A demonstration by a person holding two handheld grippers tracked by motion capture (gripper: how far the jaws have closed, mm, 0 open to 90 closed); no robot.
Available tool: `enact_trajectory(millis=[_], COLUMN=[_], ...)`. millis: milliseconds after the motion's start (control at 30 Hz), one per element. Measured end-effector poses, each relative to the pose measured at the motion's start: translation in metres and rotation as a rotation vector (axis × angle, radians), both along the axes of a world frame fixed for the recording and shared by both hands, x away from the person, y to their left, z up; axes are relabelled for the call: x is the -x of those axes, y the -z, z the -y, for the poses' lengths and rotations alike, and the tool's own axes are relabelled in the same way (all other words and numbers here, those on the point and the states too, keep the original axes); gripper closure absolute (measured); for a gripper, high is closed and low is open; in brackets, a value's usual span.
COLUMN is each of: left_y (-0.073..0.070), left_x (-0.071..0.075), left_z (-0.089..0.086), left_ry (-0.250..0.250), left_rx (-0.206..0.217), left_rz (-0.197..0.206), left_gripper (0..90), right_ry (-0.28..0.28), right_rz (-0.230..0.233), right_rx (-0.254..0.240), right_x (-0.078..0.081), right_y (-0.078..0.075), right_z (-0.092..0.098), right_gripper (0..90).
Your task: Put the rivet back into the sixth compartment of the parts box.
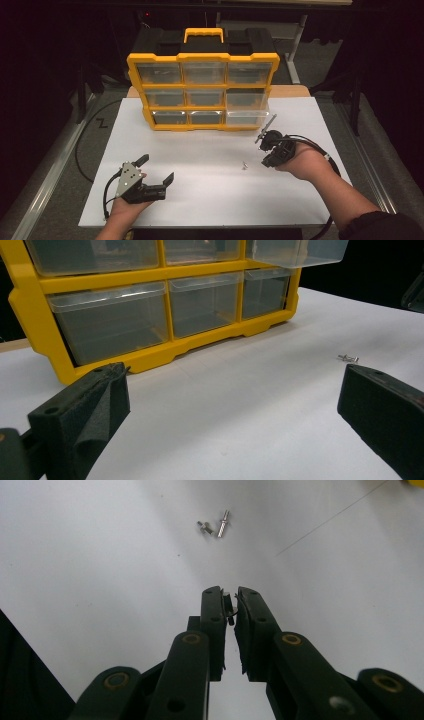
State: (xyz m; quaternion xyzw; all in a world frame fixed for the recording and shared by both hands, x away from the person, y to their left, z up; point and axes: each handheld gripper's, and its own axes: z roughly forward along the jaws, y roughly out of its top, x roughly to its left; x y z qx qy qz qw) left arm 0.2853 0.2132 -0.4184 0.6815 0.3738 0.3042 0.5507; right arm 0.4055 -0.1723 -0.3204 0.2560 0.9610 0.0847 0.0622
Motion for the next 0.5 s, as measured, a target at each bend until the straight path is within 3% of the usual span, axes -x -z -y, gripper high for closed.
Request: enact_trajectory(millis=[500], left_y=[0.0], left_x=[0.0], left_z=[0.0], left_ry=[-0.006], left_rx=[-0.011], left_rz=[0.0], left_gripper=[1.0], right_ry=[0.001], right_rz=[0.02], right_rx=[0.002], right_x=[-0.004], right_y=[-0.029], right_z=[0.001], right_gripper=[84.7])
